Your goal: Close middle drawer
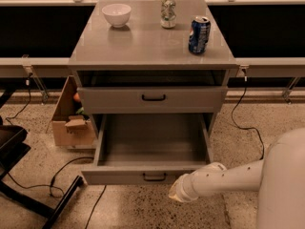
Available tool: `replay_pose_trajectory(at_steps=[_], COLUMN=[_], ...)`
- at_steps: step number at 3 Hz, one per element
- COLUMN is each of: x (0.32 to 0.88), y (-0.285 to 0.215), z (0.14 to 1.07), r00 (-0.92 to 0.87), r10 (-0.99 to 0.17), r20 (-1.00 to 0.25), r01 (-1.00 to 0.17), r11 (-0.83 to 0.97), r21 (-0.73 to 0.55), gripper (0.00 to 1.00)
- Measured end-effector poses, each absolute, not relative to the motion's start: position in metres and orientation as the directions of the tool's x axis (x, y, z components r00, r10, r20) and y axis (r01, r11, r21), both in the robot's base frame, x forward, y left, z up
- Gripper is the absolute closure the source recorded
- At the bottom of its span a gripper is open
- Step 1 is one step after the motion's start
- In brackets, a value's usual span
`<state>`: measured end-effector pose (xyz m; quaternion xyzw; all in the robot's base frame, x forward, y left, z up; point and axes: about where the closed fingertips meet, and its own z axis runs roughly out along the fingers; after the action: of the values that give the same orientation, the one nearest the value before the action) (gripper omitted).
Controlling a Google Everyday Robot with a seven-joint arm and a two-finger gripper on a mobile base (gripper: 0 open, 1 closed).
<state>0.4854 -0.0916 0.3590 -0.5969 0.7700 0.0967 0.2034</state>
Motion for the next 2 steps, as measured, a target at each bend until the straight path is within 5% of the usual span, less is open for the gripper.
replay_pose_trajectory(at_steps=[2], x=[0.5418], y=[-0.0996], z=[0.3682], r00=[-0.19], r10=[-0.89], r20=[-0.415], r01=[-0.947], r11=[0.278], r21=[-0.163], gripper=[1.0])
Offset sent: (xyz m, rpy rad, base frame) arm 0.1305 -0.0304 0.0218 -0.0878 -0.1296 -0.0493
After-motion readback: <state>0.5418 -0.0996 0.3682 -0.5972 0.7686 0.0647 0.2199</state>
